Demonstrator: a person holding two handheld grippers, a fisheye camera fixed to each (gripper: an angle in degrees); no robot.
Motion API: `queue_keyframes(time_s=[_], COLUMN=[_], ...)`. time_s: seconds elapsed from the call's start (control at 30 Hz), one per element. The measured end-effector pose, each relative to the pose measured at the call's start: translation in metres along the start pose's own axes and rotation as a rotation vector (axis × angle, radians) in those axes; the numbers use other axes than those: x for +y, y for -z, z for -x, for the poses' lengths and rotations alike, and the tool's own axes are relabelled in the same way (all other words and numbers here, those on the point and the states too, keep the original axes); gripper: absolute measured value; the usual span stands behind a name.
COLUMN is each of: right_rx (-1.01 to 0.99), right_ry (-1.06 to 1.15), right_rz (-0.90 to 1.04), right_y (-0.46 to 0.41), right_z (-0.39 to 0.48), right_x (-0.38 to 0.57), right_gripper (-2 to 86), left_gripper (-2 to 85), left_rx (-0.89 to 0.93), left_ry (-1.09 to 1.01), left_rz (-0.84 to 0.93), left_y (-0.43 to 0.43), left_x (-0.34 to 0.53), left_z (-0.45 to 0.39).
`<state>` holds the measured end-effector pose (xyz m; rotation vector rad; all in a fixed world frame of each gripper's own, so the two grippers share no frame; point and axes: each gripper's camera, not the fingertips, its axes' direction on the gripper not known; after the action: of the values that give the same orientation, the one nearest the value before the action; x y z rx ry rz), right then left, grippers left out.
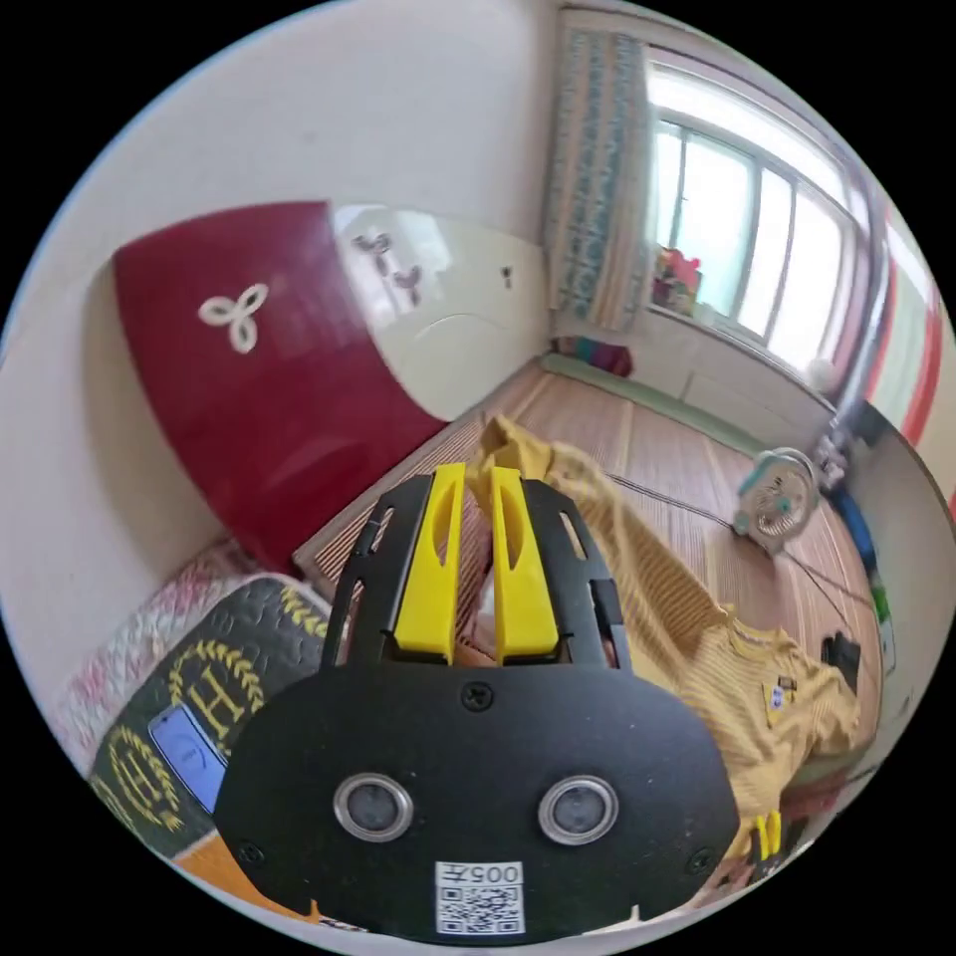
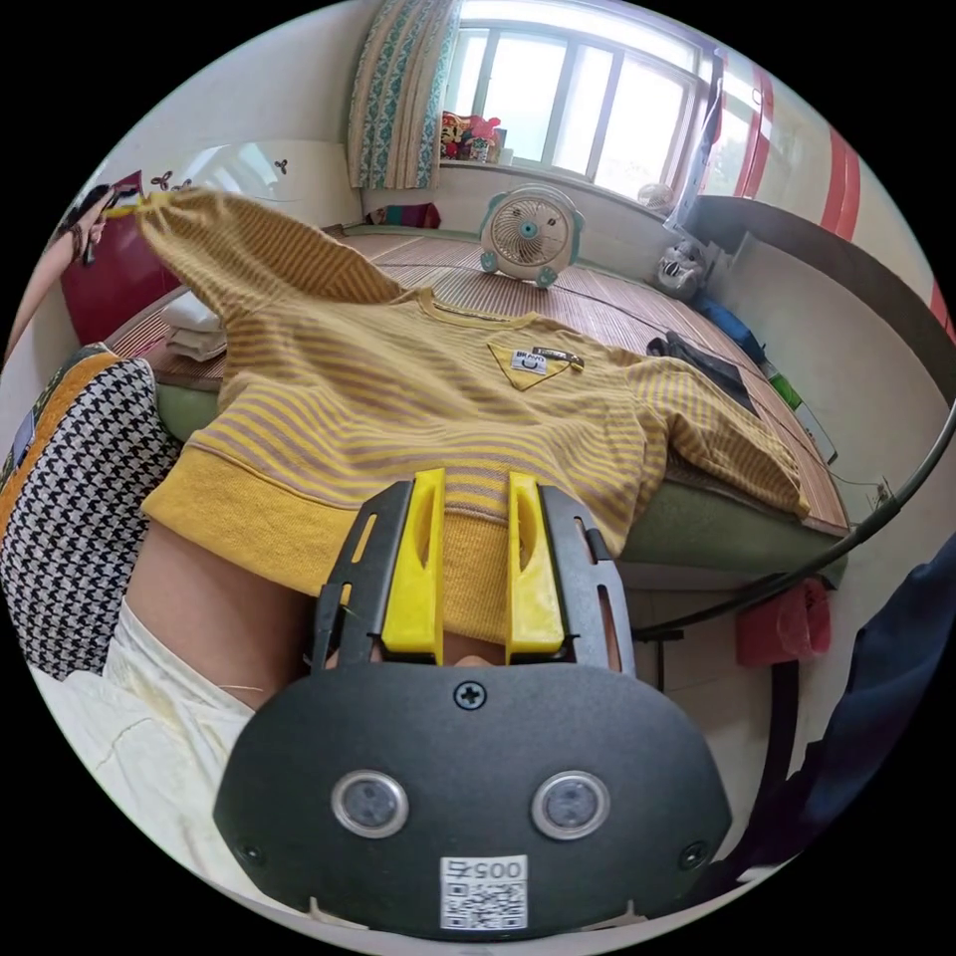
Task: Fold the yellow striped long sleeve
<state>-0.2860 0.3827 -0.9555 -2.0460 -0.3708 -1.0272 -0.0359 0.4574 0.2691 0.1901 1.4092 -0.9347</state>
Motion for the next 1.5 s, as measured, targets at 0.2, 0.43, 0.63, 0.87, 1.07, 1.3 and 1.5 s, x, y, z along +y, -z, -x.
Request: queue_keyframes(time_s=[0.2, 0.43, 0.63, 0.87, 1.07, 1.3, 1.5], right_rx=[-0.013, -0.049, -0.031, -0.074, -0.08, -0.183, -0.072], right_ry=[0.009, -0.014, -0.013, -0.031, -0.047, -0.057, -0.145], right_rz=[0.002, -0.003, -0.008, -0.015, -0.008, 0.054, 0.028], right_y=[-0.001, 0.002, 0.006, 0.013, 0.015, 0.031, 0.025], right_z=[-0.001, -0.009, -0.009, -0.021, -0.029, -0.039, -0.038], right_x=[-0.002, -0.001, 0.001, 0.006, 0.007, -0.019, -0.04], right_gripper=[7.2, 7.5, 7.5, 7.4, 7.1, 3.7, 3.4], left_gripper=[-0.3, -0.7, -0.6, -0.5, -0.4, -0.4, -0.3], left_rx=[-0.011, 0.25, 0.537, 0.421, 0.41, 0.501, 0.449], left_ry=[0.148, -0.24, -0.423, -0.632, -0.67, -0.616, -0.624], left_rz=[0.026, 0.082, 0.236, 0.347, 0.373, 0.381, 0.358], left_y=[-0.009, 0.013, 0.031, 0.045, 0.042, 0.039, 0.043], left_x=[0.093, 0.189, 0.309, 0.425, 0.432, 0.433, 0.439], left_z=[0.065, -0.061, -0.188, -0.29, -0.301, -0.284, -0.29])
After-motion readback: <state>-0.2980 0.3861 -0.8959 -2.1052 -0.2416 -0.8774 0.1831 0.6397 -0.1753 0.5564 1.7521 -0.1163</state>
